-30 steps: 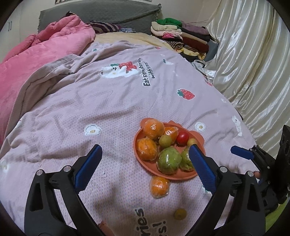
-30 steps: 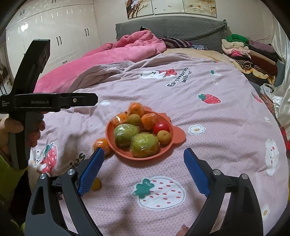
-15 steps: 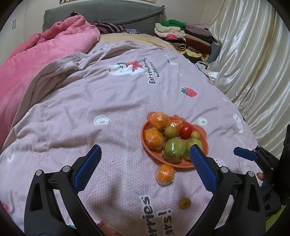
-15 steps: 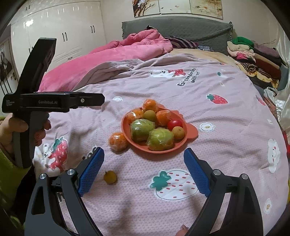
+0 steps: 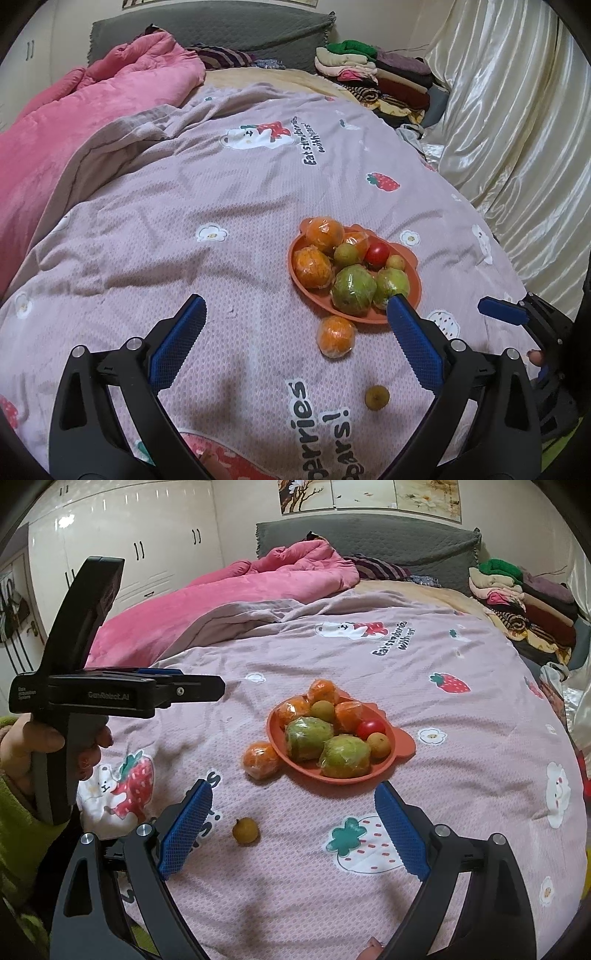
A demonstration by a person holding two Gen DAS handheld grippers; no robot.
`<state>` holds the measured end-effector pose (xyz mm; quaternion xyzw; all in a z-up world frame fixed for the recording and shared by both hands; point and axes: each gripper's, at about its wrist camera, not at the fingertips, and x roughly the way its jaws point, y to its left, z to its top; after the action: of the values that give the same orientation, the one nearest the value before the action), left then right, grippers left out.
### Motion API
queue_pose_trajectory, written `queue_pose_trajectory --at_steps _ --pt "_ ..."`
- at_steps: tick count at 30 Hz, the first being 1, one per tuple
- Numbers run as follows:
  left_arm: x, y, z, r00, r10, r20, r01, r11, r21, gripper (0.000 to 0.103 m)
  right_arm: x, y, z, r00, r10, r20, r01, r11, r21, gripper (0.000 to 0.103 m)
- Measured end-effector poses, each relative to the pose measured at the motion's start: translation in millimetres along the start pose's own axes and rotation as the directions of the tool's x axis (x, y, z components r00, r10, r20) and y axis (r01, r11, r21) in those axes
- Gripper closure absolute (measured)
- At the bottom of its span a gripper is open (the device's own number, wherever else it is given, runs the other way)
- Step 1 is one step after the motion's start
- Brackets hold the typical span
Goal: Organize fruits
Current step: 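Grasp the last small tan fruit with the right tool while the left tool grasps the wrapped orange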
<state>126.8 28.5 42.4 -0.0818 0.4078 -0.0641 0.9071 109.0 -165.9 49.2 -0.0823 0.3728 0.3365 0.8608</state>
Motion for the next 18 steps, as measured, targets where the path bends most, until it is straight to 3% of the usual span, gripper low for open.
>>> queue_pose_trajectory --at_steps 18 --pt "6.1 -6.4 -17.8 0.999 0.017 -0.043 -0.016 0.999 0.027 0.011 10.7 19.5 -21.5 0.998 0.036 -0.048 -0.037 0.999 -0.022 0.014"
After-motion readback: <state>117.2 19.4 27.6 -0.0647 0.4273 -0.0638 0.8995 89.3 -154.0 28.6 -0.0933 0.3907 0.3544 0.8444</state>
